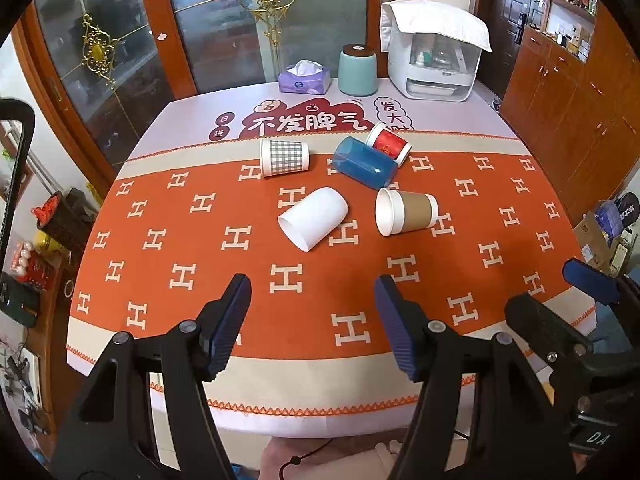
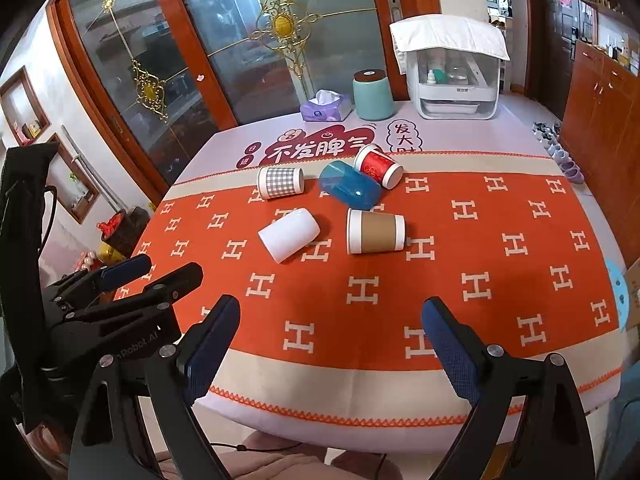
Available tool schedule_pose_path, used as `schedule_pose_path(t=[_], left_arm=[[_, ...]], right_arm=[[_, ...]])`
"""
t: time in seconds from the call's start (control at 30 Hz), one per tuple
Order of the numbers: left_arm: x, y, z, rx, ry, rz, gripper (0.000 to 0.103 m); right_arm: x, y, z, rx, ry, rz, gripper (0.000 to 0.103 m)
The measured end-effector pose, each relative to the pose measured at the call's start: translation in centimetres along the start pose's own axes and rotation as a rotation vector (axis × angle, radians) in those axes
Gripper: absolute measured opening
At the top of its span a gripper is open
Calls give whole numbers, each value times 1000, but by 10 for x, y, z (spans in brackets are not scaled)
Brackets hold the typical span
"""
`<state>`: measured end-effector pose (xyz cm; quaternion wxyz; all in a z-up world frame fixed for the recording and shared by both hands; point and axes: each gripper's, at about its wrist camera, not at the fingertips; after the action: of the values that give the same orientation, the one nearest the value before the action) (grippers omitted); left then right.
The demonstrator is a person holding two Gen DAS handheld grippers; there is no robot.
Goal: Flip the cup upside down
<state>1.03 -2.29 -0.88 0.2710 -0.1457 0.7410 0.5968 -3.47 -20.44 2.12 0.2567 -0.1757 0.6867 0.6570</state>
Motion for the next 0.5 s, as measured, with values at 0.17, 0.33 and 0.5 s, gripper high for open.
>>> schedule_pose_path(t=[0.17, 0.33, 0.5], left_arm=[[-2, -3, -2, 0, 2, 3, 62], [-2, -5, -1, 3, 0, 7, 62], [-2, -10, -2, 2, -7, 11, 62]], right_arm=[[-1, -2, 1, 1, 4, 5, 93], [-1, -8, 2, -2, 9, 17, 93], [0, -12, 3, -5, 9, 21, 93]])
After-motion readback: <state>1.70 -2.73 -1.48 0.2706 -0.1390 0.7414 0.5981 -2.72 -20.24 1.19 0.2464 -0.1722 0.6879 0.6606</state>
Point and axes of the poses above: each gripper's, at about its wrist camera, not at the fingertips, and y roughly against the way its jaws point, z to its left, x to its underside, and after that the axes turned 13 degrees about x, right-handed
